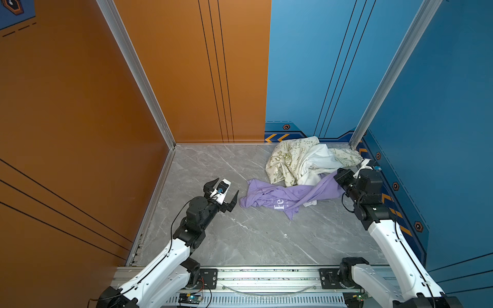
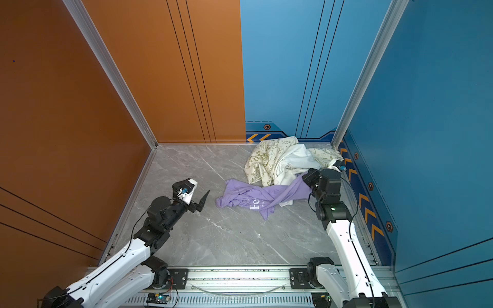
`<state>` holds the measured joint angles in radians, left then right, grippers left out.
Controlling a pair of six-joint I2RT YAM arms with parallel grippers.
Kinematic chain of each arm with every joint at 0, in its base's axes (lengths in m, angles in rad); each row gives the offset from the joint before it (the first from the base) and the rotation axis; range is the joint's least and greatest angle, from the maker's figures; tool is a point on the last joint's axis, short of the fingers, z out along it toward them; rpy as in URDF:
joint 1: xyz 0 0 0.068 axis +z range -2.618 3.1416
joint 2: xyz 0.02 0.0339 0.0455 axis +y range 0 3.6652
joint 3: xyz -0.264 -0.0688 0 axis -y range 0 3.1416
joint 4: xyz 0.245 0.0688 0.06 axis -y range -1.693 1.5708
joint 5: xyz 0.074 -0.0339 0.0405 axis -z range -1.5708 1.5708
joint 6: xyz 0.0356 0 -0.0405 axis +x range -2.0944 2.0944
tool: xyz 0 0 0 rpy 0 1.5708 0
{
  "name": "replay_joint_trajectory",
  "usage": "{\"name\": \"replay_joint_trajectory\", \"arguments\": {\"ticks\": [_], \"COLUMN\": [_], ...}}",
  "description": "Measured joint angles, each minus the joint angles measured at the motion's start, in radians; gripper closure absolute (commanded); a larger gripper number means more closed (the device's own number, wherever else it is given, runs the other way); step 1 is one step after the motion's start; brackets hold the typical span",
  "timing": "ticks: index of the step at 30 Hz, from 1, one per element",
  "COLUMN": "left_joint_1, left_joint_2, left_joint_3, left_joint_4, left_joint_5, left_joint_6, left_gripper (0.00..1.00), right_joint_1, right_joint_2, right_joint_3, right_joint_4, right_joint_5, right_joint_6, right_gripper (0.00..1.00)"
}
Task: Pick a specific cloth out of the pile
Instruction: 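Lift the T-shirt with the right gripper and drop it nearer the left gripper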
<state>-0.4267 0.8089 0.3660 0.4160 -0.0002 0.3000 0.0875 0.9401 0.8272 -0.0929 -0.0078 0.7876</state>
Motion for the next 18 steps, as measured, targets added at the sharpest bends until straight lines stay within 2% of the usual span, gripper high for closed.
{"name": "replay_joint_trajectory", "arguments": {"ticks": [8, 18], "left_joint_1": [0.000, -0.006], "left_joint_2": [-0.006, -0.026], "left_joint_3": [0.000, 0.000], "left_joint_4": [0.000, 0.000], "left_joint_5": [-0.003, -0.031], "left_joint_6": [0.000, 0.007], "left_gripper": [0.02, 0.02], "right_joint_1": [0.296, 0.640], "right_joint_2": [0.172, 0.560], "right_joint_3": [0.274, 0.684], "right_joint_4": [0.045, 0.006], "right_joint_5": [0.041, 0.037], "right_joint_6": [-0.151, -0.338], "right_gripper": [1.00, 1.00]}}
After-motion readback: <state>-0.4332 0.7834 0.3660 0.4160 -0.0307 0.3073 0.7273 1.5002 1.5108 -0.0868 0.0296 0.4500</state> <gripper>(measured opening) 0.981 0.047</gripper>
